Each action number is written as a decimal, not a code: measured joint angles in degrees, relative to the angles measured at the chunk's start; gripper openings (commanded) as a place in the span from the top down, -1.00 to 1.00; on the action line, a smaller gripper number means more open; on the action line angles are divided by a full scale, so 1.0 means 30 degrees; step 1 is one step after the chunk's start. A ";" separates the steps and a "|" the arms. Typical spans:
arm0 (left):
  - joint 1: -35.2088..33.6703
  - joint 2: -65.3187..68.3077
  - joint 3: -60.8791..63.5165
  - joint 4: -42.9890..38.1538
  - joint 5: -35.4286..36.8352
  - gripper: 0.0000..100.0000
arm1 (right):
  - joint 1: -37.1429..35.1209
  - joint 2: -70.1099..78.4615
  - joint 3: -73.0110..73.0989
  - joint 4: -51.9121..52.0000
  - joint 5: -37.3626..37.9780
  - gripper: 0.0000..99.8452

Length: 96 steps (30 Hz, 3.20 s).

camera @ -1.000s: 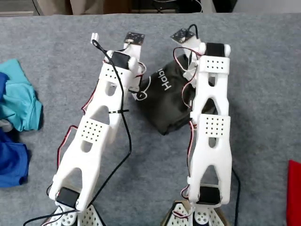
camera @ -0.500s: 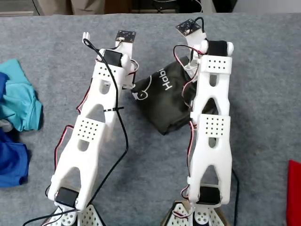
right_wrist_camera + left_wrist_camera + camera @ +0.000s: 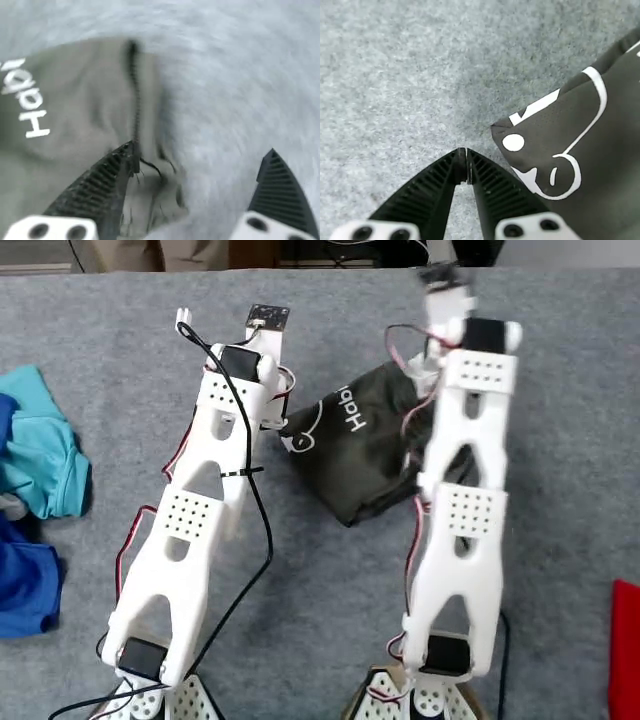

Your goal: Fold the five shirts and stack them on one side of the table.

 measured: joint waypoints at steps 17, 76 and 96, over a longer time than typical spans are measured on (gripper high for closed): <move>-0.0088 0.0000 0.0000 0.0000 0.0000 0.95 | -0.1348 -0.8440 1.7084 -0.2462 -1.1927 0.25; -0.3018 -0.0703 0.0000 0.0000 0.0000 0.95 | 0.6418 0.0088 0.7736 -0.0029 -1.1458 0.99; -0.3868 -0.2169 0.0000 0.0000 0.0000 0.95 | 1.8081 -1.1311 1.4711 -0.0029 -0.4513 0.99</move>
